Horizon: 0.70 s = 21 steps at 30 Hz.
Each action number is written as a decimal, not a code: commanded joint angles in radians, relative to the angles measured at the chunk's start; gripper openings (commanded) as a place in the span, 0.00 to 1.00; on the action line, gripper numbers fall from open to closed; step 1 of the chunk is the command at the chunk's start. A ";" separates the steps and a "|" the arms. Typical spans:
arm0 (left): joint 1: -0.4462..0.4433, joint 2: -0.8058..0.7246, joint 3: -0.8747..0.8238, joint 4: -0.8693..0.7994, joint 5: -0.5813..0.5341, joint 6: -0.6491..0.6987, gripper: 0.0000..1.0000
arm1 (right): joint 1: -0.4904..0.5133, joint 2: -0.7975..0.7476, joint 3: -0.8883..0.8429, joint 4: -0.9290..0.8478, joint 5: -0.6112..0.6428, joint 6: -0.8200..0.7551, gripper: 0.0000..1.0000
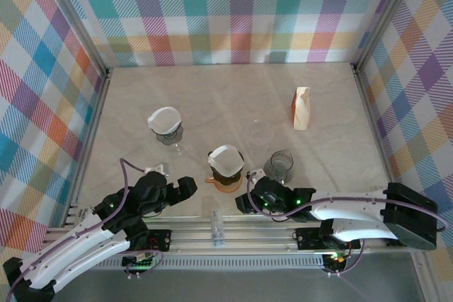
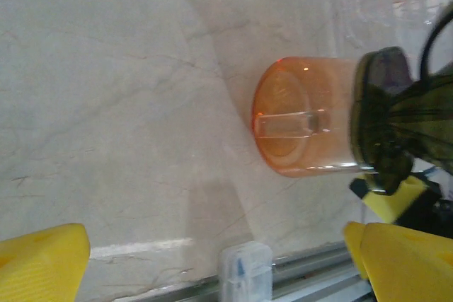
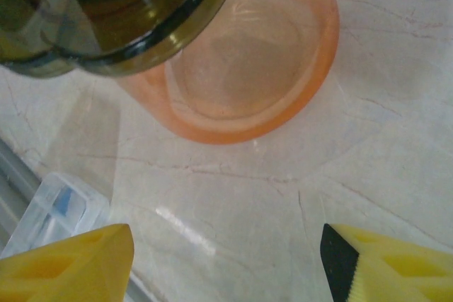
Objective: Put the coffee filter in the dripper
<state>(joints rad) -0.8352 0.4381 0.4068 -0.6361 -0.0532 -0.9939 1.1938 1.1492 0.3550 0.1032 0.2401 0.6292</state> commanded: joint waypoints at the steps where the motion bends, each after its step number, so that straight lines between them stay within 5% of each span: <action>1: 0.009 -0.010 0.055 -0.045 -0.018 0.023 0.98 | 0.012 0.048 -0.024 0.151 0.054 0.023 0.73; 21: 0.009 -0.017 0.133 -0.112 -0.053 0.024 0.98 | 0.013 0.288 0.002 0.426 0.183 -0.011 0.73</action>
<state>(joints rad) -0.8352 0.4286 0.5098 -0.7250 -0.0910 -0.9760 1.1995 1.4189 0.3401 0.4706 0.3840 0.6361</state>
